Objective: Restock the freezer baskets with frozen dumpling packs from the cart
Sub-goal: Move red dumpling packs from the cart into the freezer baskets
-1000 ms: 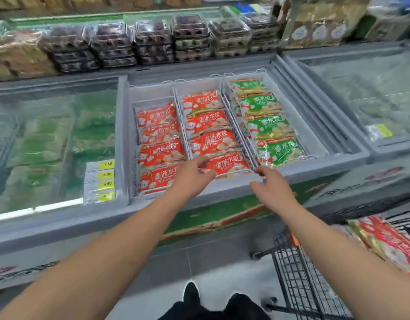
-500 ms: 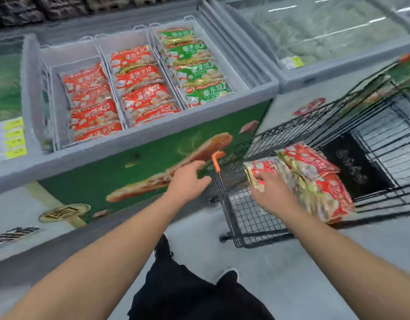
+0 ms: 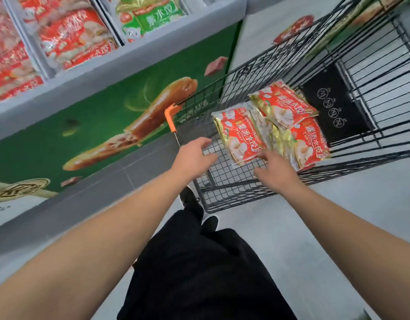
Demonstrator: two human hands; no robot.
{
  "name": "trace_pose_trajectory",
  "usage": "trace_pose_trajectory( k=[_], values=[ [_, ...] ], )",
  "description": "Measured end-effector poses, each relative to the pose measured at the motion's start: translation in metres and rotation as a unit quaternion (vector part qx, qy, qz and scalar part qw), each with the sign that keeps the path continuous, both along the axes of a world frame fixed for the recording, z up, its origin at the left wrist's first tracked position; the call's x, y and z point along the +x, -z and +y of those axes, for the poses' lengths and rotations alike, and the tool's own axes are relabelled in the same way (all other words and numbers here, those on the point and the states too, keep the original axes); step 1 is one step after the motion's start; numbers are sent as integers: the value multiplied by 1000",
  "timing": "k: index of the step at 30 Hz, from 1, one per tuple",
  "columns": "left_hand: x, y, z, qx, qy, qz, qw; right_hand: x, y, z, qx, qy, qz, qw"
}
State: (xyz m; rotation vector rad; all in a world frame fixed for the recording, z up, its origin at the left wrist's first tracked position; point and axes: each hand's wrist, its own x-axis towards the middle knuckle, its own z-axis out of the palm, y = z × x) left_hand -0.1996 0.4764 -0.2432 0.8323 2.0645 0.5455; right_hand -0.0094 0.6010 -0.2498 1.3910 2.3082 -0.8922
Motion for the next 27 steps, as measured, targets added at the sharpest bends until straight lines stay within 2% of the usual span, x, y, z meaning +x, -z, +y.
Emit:
trace_pose_trajectory(
  k=[8,15,18,22,27],
  values=[
    [18,41,58,-43,-23,-66,997,2,34,42,-34,-23,-67,997],
    [37,111,96,-110,-137,-94,980,-7,110,105,-91,-112,-88,986],
    [47,142,107,-145,-188,-100,966,-18,140,121,-111,-149,-81,979],
    [52,189,128,-179,-205,-92,958,-24,182,145,-122,-153,-75,978],
    [37,248,157,-165,-272,-89,944,-29,230,166,-109,-159,-54,980]
  ],
)
